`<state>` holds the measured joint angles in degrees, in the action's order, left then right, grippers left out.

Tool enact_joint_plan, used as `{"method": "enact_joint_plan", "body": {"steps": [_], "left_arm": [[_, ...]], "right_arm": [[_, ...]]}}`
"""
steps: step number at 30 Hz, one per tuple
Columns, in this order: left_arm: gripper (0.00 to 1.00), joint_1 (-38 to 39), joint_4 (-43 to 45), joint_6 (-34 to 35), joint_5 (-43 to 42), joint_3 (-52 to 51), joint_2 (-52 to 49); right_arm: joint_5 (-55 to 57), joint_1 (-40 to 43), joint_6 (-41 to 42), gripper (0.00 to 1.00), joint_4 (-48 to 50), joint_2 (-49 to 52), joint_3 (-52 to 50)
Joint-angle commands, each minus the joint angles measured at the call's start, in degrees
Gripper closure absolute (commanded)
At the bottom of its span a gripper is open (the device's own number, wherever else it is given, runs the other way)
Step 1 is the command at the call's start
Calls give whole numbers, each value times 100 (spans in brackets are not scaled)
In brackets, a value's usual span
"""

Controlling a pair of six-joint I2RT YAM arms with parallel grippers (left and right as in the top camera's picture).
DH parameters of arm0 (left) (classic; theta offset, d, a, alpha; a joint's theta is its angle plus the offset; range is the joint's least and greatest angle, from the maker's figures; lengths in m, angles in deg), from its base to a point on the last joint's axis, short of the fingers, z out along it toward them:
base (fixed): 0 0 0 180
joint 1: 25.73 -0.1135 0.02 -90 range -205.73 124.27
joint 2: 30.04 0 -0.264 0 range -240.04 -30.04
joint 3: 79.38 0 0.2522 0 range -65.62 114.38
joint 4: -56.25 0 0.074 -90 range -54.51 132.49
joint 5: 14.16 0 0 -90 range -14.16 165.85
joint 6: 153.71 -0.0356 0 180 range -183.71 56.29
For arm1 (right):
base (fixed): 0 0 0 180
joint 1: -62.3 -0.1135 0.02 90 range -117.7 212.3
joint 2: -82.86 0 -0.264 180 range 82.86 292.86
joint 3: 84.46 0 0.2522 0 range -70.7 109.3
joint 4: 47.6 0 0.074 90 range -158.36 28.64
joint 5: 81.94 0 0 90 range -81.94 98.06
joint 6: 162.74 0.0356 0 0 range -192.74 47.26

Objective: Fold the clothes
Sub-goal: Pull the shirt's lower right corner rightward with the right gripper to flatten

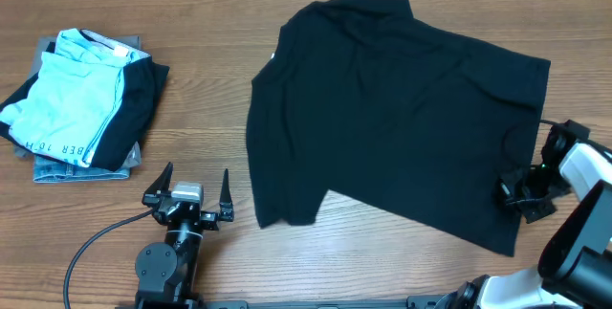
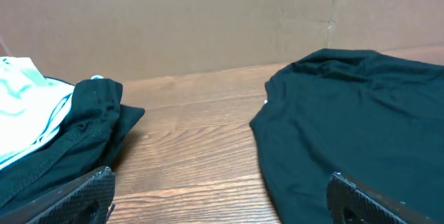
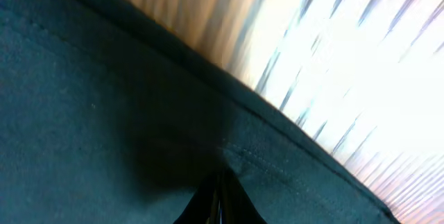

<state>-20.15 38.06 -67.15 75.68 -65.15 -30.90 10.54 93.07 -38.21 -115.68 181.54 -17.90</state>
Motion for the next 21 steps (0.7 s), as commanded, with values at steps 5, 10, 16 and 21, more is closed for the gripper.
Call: {"method": "enact_joint_plan", "body": {"steps": [5,10,16,21], "left_arm": [[0,-31,0,-109,37,-20,48],[0,-31,0,-109,35,-20,48],[0,-31,0,-109,37,-20,48],[0,-31,9,-109,35,-20,48]], "right_arm": [[520,118,109,96,-267,378,748],[-223,98,9,96,-918,378,1436],[-2247,-317,-1547,92,-1158,232,1853],[-2463,-962,-1937,87,-1141,195,1851]]}}
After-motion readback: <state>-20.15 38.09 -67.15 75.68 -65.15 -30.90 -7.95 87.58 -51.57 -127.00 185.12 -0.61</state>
